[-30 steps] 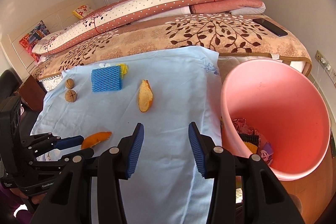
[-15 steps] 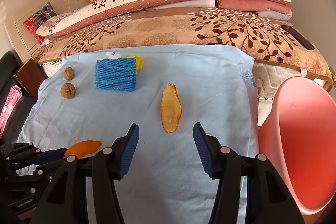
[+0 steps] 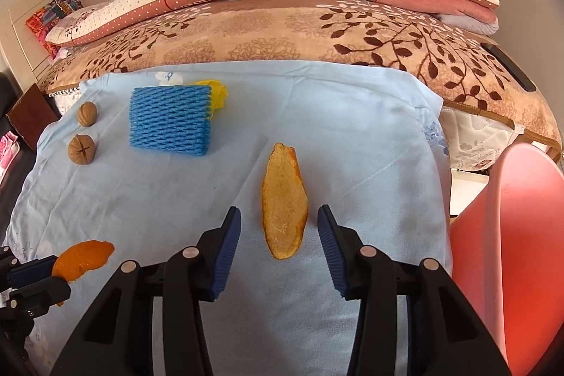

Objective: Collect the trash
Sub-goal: 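Grasp the orange peel with the left gripper while the right gripper grasps the pale peel, then carry both peels over the pink bucket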

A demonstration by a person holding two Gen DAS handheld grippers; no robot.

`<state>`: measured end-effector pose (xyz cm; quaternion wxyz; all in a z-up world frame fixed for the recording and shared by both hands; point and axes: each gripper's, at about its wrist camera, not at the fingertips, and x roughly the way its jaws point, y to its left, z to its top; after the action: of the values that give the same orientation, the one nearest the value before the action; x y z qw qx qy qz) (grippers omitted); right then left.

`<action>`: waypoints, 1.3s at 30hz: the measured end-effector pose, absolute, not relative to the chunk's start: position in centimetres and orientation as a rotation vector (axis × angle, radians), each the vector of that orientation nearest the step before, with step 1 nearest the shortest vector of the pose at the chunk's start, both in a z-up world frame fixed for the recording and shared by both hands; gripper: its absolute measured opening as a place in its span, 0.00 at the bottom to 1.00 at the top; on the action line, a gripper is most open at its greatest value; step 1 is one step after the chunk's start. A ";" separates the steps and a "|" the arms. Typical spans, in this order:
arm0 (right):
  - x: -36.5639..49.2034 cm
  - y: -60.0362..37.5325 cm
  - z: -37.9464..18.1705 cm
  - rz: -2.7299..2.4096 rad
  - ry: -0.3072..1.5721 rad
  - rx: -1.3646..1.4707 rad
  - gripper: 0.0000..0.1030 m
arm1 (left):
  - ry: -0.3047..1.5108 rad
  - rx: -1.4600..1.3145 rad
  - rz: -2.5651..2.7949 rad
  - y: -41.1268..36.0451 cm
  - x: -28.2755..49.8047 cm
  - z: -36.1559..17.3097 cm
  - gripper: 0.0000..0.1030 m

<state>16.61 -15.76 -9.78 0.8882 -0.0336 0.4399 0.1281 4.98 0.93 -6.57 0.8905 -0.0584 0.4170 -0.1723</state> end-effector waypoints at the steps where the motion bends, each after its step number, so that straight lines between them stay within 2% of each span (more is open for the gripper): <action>1: 16.6 -15.8 -9.8 0.260 0.913 -0.073 0.34 | 0.864 -0.122 -0.356 0.9 5.0 -6.5 0.17; 3: 16.7 -16.1 -9.7 0.263 0.916 -0.063 0.23 | 0.862 -0.124 -0.354 0.9 5.1 -6.4 0.17; 6: 16.3 -16.7 -9.5 0.265 0.916 -0.043 0.20 | 0.857 -0.123 -0.353 0.7 5.1 -6.2 0.17; 26: 9.4 -22.8 -3.6 0.226 0.780 0.108 0.19 | 0.762 -0.120 -0.369 -3.4 5.4 -2.6 0.17; 39: 7.0 -25.4 -3.0 0.195 0.758 0.161 0.19 | 0.745 -0.112 -0.361 -5.7 4.9 -2.0 0.17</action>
<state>6.96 -25.36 -3.03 0.9213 0.0781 0.3688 0.0950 4.93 -5.65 -2.03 0.9140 -0.0542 0.3618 -0.1754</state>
